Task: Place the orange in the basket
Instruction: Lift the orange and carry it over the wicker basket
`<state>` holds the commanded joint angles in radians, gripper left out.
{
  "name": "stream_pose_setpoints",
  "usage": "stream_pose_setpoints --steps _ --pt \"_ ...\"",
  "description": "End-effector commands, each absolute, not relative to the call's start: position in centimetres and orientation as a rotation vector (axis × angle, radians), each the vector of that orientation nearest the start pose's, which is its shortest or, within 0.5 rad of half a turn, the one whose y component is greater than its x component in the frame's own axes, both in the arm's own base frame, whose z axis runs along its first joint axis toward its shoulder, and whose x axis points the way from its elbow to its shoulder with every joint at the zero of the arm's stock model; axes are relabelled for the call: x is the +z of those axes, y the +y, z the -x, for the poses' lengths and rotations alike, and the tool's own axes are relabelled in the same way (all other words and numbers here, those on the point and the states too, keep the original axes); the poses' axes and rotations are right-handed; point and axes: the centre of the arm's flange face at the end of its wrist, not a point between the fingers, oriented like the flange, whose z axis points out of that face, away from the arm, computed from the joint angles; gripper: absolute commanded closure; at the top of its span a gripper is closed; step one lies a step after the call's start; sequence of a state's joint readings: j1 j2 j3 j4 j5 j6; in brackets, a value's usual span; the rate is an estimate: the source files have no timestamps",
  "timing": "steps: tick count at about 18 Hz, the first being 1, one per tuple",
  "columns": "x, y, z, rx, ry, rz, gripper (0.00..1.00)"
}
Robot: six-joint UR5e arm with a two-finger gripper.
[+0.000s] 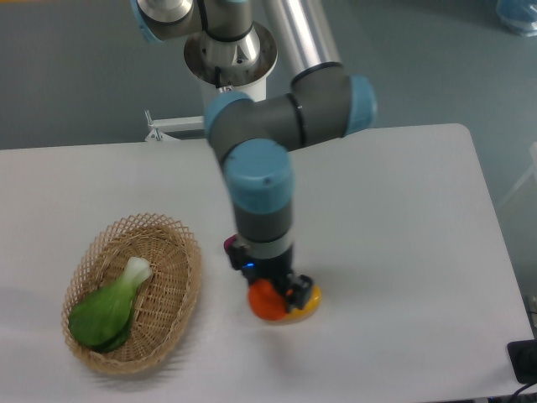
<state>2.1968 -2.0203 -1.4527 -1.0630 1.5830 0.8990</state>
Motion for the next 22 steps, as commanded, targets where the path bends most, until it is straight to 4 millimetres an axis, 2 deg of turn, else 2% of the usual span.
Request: stream_pose_setpoints --steps 1,3,5,9,11,14,18,22 --pt "33.7 62.8 27.1 0.199 0.443 2.984 0.36" --pt "33.5 63.4 25.5 0.194 0.48 2.981 0.36" --pt "33.4 63.6 25.0 0.188 0.466 2.98 0.36" --pt "33.0 64.6 22.4 0.182 0.511 2.973 0.36" --pt "32.4 65.4 20.7 0.172 0.5 2.976 0.36" --pt "30.5 66.3 18.2 0.151 0.529 2.991 0.35" --pt "28.4 66.3 16.7 0.117 0.52 3.021 0.32" --pt "27.4 66.0 15.3 0.114 0.527 3.02 0.32"
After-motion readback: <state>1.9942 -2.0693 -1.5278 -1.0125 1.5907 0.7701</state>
